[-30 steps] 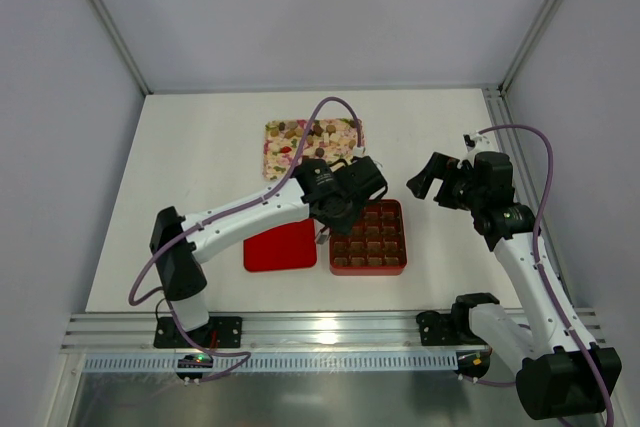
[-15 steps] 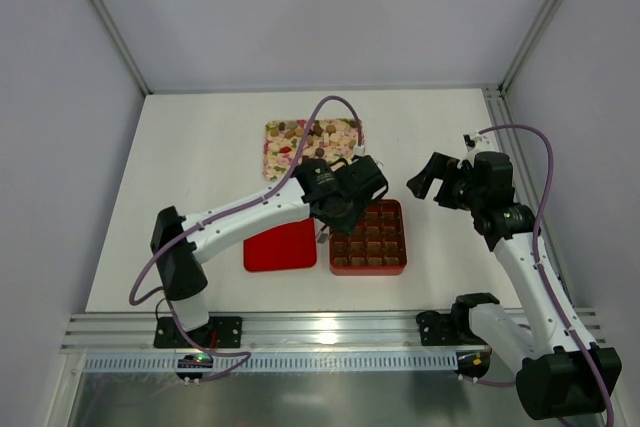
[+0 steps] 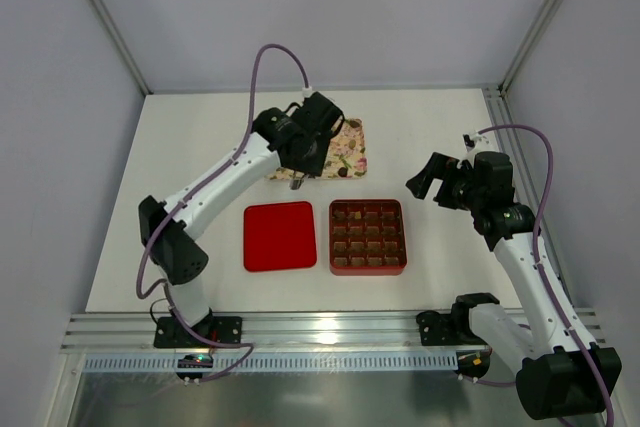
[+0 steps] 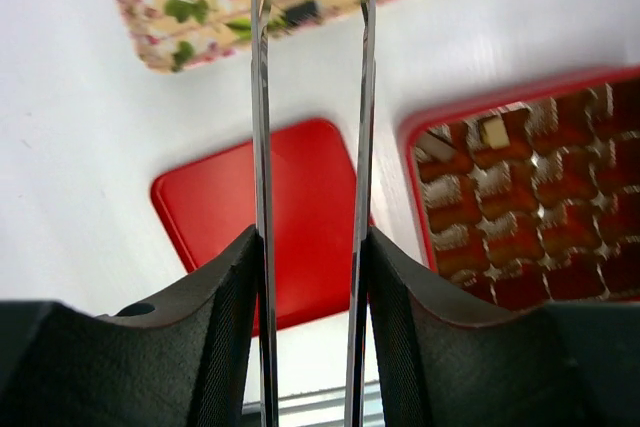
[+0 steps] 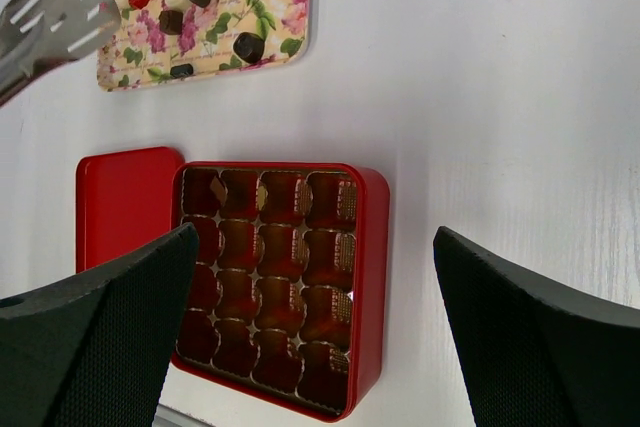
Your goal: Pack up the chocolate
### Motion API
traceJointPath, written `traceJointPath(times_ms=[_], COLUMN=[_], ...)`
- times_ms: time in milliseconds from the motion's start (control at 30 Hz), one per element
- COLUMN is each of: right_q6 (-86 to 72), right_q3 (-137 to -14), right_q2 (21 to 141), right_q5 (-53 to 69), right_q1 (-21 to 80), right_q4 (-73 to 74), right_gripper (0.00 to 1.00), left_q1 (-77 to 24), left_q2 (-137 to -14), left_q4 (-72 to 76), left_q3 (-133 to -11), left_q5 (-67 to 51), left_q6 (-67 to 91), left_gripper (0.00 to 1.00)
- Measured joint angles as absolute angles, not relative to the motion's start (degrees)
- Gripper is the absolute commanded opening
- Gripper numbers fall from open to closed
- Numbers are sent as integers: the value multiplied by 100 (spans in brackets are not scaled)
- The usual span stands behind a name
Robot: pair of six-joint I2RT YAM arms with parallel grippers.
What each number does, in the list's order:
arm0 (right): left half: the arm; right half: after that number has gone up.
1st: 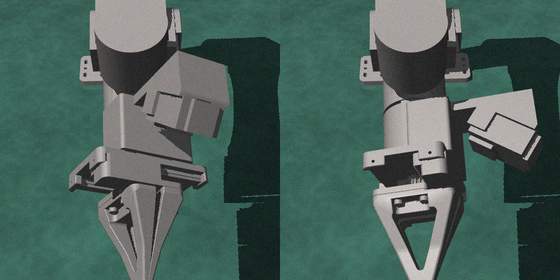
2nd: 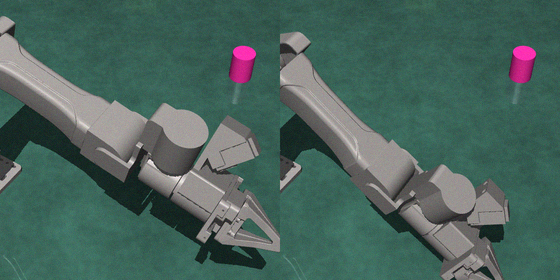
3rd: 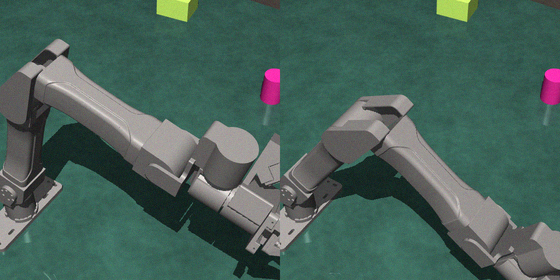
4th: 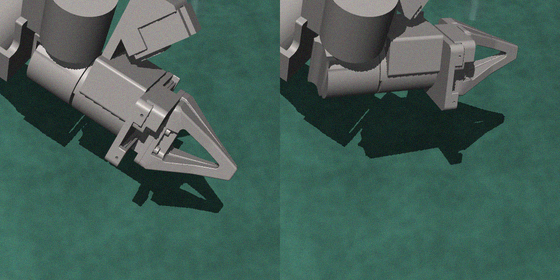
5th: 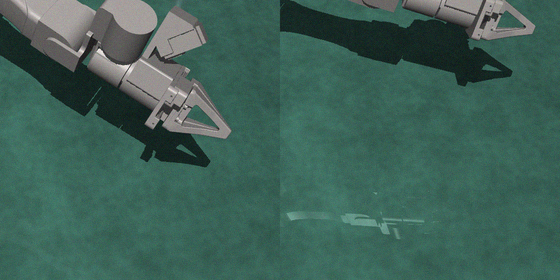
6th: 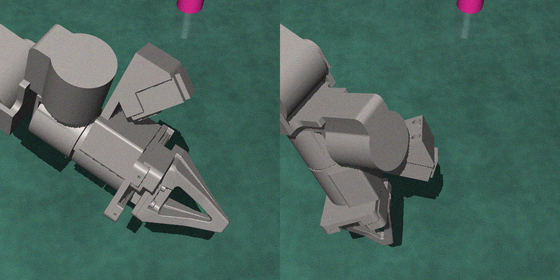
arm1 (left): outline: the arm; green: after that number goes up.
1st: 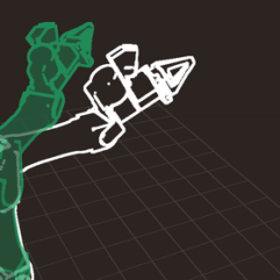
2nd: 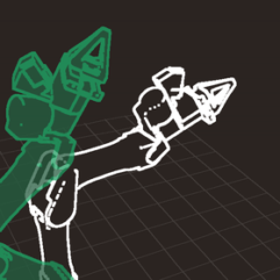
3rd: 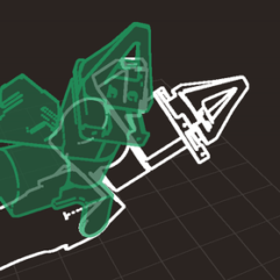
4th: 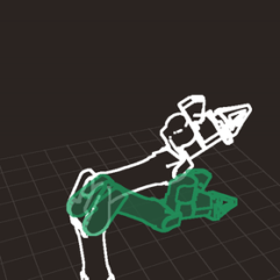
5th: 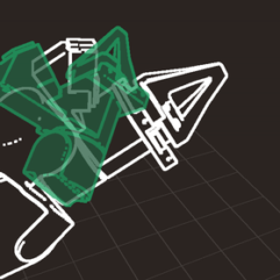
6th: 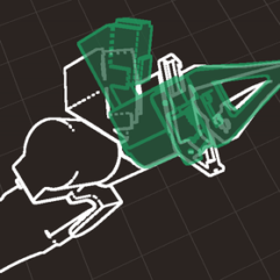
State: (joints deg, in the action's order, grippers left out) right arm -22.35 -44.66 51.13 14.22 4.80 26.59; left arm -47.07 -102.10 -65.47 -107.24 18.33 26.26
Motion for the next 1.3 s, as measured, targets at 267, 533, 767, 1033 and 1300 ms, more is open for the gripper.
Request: traceJointPath(times_ms=[267, 533, 767, 1033, 1300], right_q6=[-2233, -2233, -2233, -2233, -2233], right_q3=[-4466, -4466, -4466, -4466, -4464], right_q2=[5113, 5113, 5113, 5113, 5113], right_q5=[1437, 1461, 1474, 1474, 1476], right_q1=[480, 480, 480, 480, 480], right_q4=[2659, 2659, 2659, 2659, 2659], right_gripper=[100, 100, 100, 100, 100], left_q1=[-3868, -3798, -3767, -3719, -3651], left_q2=[-11032, -11428, -11432, -11526, -11714], left_q4=[-6501, -6497, -6438, -6335, -6237], left_q3=[-11157, -11183, -11159, -11093, -10947], left_q5=[1846, 1750, 1678, 1586, 1490], left_q6=[2351, 2226, 2202, 2202, 2204], left_gripper=[45, 46, 45, 43, 41])
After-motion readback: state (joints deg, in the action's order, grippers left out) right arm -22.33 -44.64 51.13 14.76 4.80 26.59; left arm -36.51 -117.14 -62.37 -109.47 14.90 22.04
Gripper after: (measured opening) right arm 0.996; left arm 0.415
